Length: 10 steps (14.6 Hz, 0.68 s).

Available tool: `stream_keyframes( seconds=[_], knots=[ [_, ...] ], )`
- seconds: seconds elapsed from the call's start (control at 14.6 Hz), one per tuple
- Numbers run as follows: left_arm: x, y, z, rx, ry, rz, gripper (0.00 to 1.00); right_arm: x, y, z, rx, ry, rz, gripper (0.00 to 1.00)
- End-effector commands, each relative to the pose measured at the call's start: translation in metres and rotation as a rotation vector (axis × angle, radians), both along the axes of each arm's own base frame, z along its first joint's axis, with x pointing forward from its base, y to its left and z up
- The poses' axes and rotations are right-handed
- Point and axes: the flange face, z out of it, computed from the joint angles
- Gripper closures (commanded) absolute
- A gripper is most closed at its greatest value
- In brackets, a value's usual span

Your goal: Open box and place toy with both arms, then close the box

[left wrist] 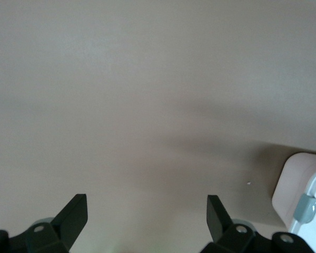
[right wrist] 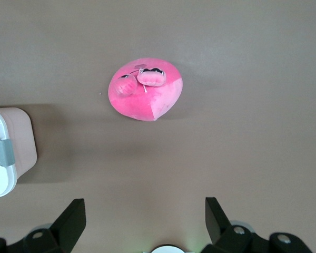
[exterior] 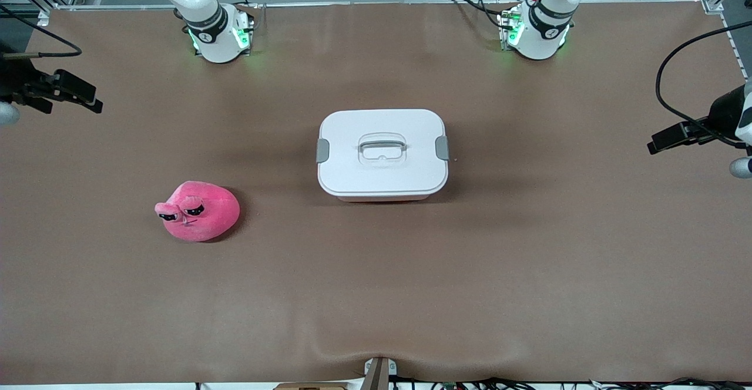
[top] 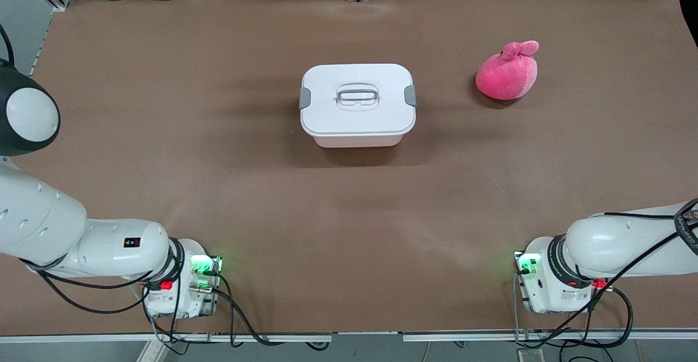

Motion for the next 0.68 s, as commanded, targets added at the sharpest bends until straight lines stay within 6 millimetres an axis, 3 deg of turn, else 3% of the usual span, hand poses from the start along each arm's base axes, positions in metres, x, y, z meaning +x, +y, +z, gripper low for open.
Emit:
stream_keyframes(
  seconds=[0.0,0.48,0.62],
  knots=[
    [0.012,-0.025,-0.006,0.013,-0.004,0.054,0.0,0.003,0.012,-0.012,0.003,-0.004,0.02,0.0],
    [0.018,-0.111,-0.025,0.038,-0.023,0.227,0.0,0.024,0.084,-0.084,0.003,-0.035,0.143,0.0],
    [0.016,-0.139,-0.03,0.036,-0.026,0.3,0.0,0.038,0.09,-0.11,0.003,-0.028,0.148,0.0]
  ],
)
